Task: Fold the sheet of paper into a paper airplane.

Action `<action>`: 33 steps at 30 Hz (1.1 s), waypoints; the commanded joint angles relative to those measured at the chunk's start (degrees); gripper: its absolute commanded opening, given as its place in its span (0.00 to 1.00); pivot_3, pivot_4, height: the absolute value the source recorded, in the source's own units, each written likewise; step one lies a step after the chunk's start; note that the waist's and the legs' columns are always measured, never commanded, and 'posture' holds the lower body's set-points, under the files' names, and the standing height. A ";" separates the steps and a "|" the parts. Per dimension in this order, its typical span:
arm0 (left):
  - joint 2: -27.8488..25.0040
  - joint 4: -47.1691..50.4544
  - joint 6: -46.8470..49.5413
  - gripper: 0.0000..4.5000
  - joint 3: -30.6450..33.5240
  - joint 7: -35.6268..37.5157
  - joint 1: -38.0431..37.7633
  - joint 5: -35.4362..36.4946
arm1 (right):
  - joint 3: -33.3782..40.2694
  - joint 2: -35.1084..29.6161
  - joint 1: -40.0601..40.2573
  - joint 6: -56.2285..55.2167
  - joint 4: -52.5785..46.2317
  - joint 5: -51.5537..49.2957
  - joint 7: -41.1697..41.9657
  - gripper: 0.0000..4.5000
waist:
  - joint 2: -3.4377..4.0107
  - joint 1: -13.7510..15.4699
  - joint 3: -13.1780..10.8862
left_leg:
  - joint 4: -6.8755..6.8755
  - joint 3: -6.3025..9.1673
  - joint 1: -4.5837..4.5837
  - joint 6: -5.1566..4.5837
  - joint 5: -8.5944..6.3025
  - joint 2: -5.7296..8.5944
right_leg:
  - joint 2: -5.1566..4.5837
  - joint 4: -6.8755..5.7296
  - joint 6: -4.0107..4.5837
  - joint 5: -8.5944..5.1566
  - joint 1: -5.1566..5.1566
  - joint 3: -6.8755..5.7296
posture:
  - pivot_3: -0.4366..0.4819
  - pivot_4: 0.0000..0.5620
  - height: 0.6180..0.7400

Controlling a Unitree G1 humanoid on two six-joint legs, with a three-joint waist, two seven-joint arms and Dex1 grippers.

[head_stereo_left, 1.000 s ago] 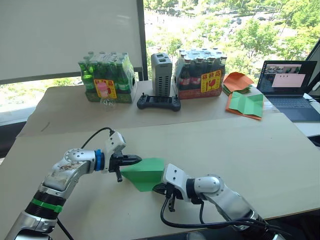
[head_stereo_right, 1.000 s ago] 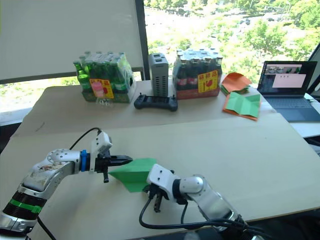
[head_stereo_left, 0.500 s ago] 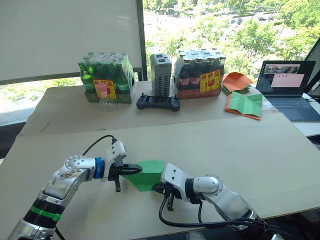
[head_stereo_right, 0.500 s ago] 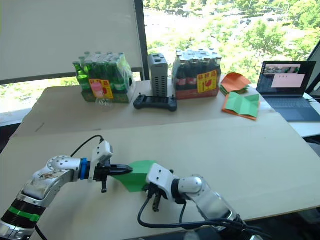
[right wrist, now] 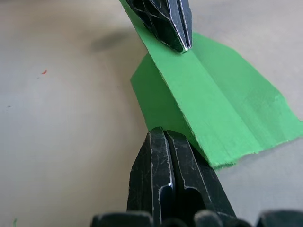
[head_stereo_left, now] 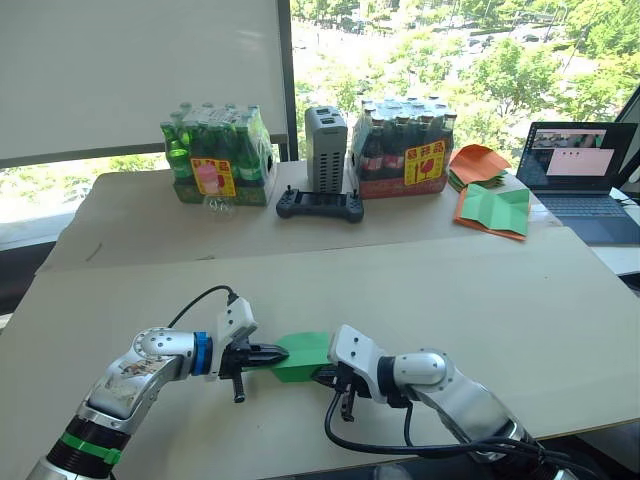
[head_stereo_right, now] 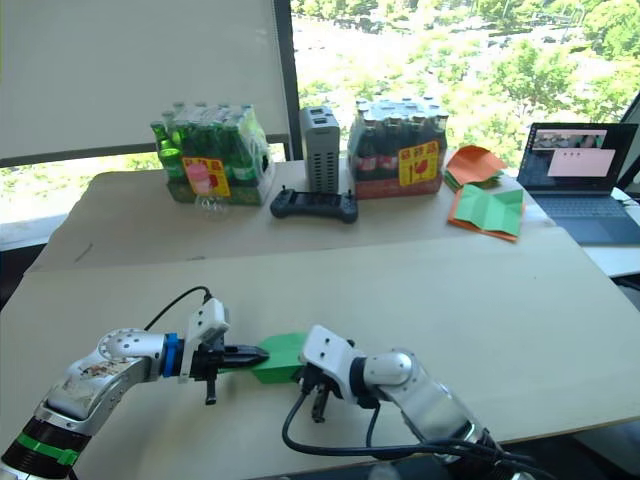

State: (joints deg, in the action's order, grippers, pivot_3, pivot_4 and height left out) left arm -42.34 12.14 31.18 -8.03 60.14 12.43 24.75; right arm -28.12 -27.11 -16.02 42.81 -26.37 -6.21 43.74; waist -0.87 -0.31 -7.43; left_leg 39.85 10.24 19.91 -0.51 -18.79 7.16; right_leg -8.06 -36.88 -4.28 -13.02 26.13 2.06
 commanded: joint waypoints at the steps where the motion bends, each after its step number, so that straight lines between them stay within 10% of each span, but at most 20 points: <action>1: 0.22 2.49 -0.26 0.00 0.24 -0.11 -0.11 -0.02 | 4.01 -0.89 1.53 3.94 -5.98 -4.91 1.11 0.00 | 0.00 0.03 0.00 | 0.00 0.00 0.01 0.00 0.00 0.00 | 0.00 0.00 0.00 0.00 0.00 0.00 | 0.48 0.27 0.81; 11: -0.03 5.22 -0.06 0.00 1.02 -0.73 -2.66 0.60 | 15.92 1.19 -2.34 14.97 -9.76 -19.32 0.24 0.00 | -0.01 -0.17 -0.01 | -0.01 -0.01 0.08 -0.02 -0.01 -0.03 | 0.00 0.06 -0.01 0.01 0.04 0.00 | 0.48 0.27 0.81; 28: 5.13 8.67 -14.74 0.00 1.19 -9.79 -15.66 -8.12 | 14.79 5.05 -8.42 11.56 3.83 -16.61 -7.04 0.00 | 0.00 -0.24 -0.01 | 0.01 -0.18 0.09 -0.12 -0.07 0.00 | -0.13 0.09 -0.05 0.03 0.07 -0.01 | 0.48 0.27 0.81; 33: 4.84 10.92 -13.97 0.00 0.77 -10.42 -16.28 -8.44 | 15.52 5.40 -9.15 11.47 6.96 -17.25 -6.80 0.36 | 0.00 -0.35 -0.01 | 0.01 -0.20 0.09 -0.15 -0.09 0.01 | -0.14 0.09 -0.06 0.03 0.07 -0.01 | 0.48 0.27 0.81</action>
State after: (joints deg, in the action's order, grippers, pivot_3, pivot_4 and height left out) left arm -37.22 20.49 17.52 -7.48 50.02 -3.48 16.55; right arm -13.62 -21.78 -24.06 55.27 -19.18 -22.78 36.56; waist -0.87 -0.66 -7.44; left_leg 39.86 10.03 20.00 -0.66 -18.88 7.17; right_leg -8.20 -36.79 -4.33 -12.99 26.21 2.05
